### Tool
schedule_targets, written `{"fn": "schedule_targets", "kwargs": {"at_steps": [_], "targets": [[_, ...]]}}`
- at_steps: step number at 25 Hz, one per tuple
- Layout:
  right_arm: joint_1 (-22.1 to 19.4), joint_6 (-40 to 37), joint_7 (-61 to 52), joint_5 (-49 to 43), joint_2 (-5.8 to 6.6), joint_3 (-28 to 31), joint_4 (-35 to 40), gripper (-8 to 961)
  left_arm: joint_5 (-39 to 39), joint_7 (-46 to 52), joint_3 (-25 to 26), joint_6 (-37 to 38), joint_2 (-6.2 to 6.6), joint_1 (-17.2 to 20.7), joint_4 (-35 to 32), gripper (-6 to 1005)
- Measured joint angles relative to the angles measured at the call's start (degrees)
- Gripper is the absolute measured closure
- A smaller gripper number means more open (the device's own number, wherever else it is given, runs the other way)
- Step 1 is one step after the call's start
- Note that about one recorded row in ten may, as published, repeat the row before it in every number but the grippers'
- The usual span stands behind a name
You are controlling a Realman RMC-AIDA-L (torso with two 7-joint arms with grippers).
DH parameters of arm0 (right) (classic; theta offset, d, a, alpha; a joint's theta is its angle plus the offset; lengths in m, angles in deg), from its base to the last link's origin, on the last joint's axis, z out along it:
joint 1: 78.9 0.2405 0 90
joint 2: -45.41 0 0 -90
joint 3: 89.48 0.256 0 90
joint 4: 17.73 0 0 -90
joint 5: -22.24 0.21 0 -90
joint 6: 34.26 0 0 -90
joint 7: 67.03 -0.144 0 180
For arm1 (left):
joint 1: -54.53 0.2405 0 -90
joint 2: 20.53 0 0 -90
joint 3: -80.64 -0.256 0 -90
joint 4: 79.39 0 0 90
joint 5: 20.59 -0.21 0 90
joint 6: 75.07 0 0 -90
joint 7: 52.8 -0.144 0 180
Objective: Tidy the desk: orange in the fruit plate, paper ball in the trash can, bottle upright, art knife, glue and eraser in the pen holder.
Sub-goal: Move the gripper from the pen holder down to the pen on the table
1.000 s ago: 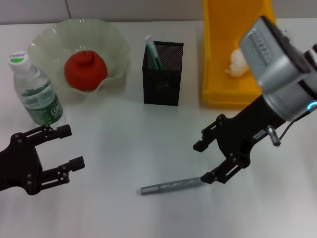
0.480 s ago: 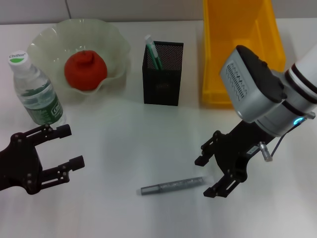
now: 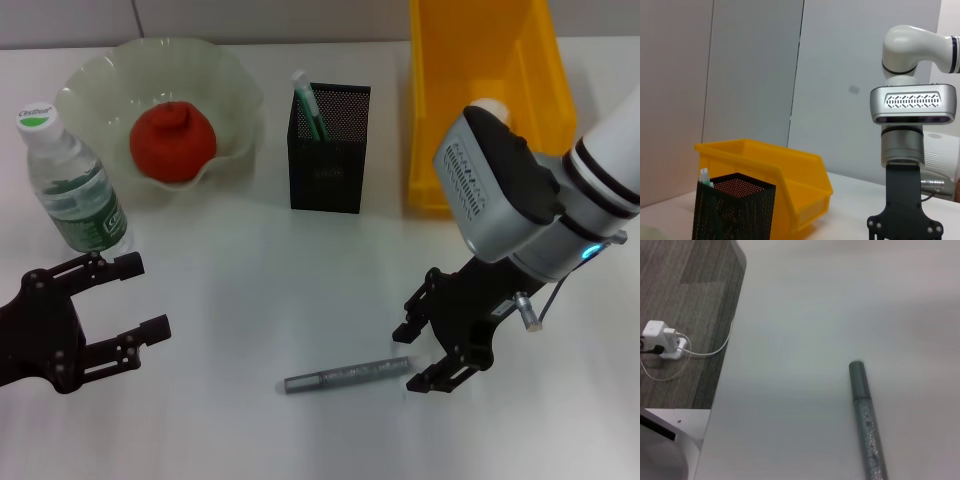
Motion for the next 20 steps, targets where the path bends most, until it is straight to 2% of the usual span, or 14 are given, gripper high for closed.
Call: {"fn": "schedule_targets", "kwargs": {"at_steps": [3,14,20], "targets": [[-0.09,1.05,0.02,0.26,-0.06,-1.01,-0.11,369,0.03,-0.07,0.0,0.0,-0.02,0.06,0.0,231],[-0.11,3.04,0.1,1.27,-0.14,-3.52,-0.55,420,0.28,-0.04,0.0,0.0,-0.12,0.08,0.0,230],[-0.1,3.34,0.13,1.45,-0.14,-4.35,-0.39,516,0.36,0.01,0.0,0.0,-0.12,-0.11,0.0,230]]}}
